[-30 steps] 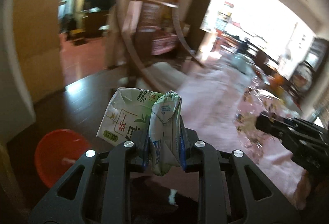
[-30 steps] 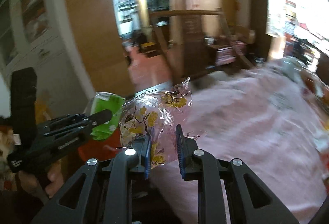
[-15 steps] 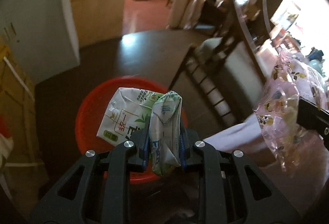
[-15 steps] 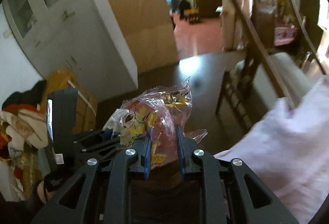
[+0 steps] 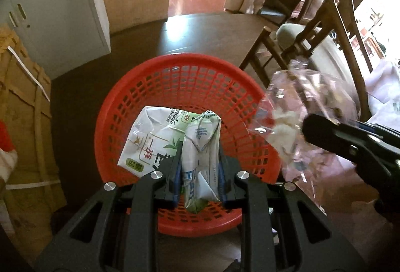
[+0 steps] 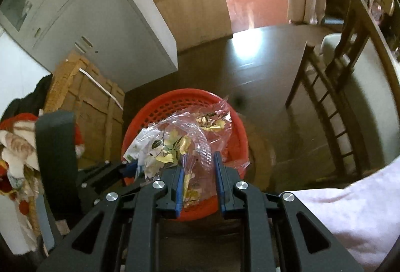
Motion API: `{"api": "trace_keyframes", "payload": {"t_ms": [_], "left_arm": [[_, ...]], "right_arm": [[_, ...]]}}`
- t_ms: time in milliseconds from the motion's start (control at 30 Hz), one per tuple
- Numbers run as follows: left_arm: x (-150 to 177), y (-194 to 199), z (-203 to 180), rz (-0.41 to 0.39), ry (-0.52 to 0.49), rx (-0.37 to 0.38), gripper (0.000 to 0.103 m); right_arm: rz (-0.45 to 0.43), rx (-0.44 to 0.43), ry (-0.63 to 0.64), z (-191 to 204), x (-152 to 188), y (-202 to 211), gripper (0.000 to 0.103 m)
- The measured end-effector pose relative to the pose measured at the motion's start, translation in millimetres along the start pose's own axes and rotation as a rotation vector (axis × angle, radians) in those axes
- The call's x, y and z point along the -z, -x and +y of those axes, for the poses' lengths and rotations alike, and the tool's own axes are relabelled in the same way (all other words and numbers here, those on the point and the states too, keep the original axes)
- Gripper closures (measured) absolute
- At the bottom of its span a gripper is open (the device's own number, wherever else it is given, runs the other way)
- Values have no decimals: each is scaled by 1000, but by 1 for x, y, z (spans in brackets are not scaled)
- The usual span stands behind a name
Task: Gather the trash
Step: 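Open both tools to drop the carton and bag into the red basket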
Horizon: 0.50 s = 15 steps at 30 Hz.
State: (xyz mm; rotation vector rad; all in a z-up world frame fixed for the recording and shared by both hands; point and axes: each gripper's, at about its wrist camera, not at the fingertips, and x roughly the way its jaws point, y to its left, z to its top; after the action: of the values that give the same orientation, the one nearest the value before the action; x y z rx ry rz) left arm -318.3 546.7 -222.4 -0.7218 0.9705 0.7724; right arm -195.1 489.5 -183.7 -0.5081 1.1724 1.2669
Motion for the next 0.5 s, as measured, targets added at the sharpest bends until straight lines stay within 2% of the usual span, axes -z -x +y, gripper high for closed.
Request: {"api": "trace_keyframes", "payload": {"t_ms": [67,133,200,233,300,433,500], "left_arm": [[0,-2,0,-1,7,-15,78],[-2,-1,-1,1,10,-35,73],[-2,5,0,-17,8,-68,43],[-3,10,1,-32,8,-83,39],[-4,19,2,-60,1,-108,37],[-5,26,-1,-65,-1,-99,36],[-6,30,-2,-64,4,-86,35]], "right_arm": [[19,-31,-21,-7,-1,-7,76],[33,-61,-39,-12,-4,-15,70],[51,-87,-63,-15,-3,-21,68],[50,-87,-68,-16,-3,-22,68],[49,-80,-67,-16,-1,-19,67],[35,-91,-75,-16,0,-8,65],[13,-95,-80,-17,0,1,57]]}}
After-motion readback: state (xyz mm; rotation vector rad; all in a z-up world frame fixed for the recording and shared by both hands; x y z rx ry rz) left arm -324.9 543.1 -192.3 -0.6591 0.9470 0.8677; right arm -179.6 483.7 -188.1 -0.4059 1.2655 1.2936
